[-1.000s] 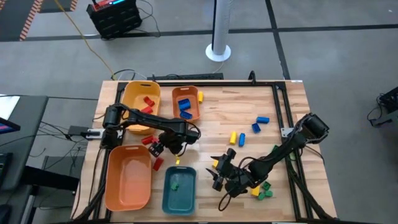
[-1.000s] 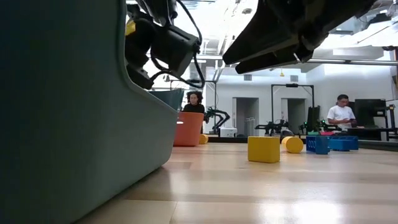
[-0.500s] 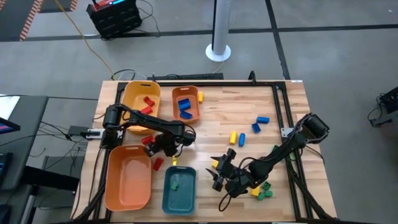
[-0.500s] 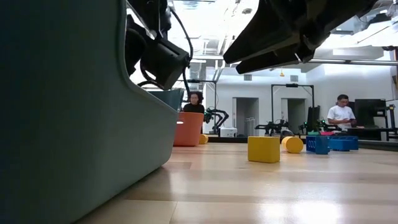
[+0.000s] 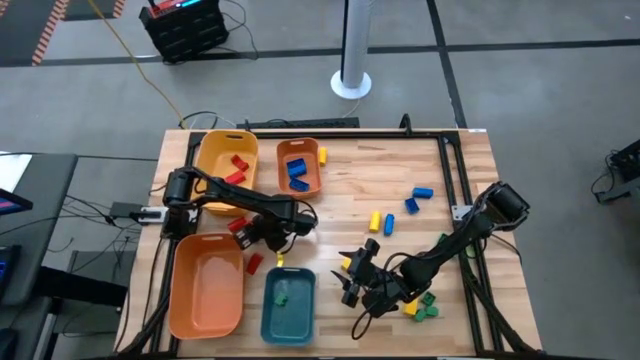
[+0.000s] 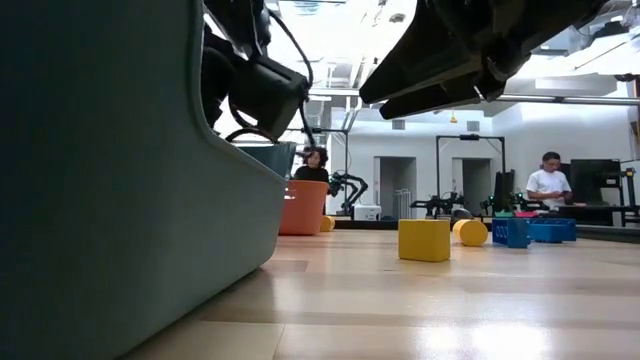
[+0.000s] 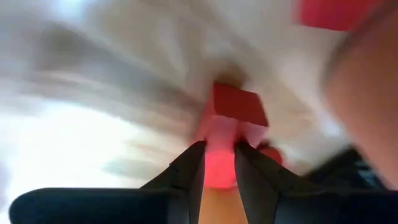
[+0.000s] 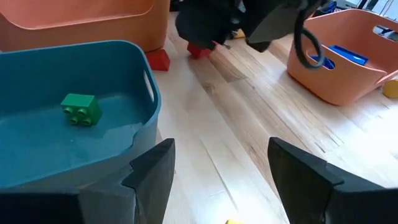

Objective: Sort blocks
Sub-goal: Put the red wooden block into the yellow bin

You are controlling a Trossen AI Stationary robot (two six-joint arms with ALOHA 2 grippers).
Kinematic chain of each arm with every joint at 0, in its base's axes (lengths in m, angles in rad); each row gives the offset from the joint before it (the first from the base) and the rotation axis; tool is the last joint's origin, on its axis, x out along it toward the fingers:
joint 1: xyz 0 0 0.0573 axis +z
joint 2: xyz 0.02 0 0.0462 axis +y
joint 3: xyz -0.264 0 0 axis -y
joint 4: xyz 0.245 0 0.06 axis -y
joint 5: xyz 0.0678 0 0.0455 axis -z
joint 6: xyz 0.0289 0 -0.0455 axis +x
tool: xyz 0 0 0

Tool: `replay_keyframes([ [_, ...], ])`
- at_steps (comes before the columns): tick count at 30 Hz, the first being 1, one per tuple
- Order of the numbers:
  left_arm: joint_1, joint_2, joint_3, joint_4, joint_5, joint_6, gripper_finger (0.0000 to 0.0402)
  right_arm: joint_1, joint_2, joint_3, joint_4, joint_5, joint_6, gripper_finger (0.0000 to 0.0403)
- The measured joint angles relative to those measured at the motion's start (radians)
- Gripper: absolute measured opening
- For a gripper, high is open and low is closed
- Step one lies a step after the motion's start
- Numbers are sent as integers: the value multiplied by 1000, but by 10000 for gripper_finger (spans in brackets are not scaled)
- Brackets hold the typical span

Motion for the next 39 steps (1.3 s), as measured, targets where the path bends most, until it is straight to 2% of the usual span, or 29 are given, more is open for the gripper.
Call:
replay_keyframes([
  [5,-1,-2,85,42,-85,-34,83,-1,0,0,-1,0,-1,270],
  [8,-2,-20,140,46,-86,-74,83,-1,0,0,-3,0,0,270],
  [17,14,-46,148,36,-93,-107,91,3,0,-1,-27,0,30,270],
  [20,23,-46,148,35,-93,-118,123,9,0,-1,-27,0,31,270],
  [25,28,-47,96,59,-89,-166,208,14,0,-1,-27,0,34,270],
  [28,27,-47,32,102,-118,-223,253,16,0,-1,-31,0,42,270],
  [31,14,-47,-22,177,-180,-250,275,19,0,-1,-32,5,43,270],
  [35,0,-47,-71,246,-197,-249,272,19,0,-1,-32,10,43,270],
  [39,-5,-47,-99,268,-197,-248,241,19,0,-1,-32,19,48,270],
])
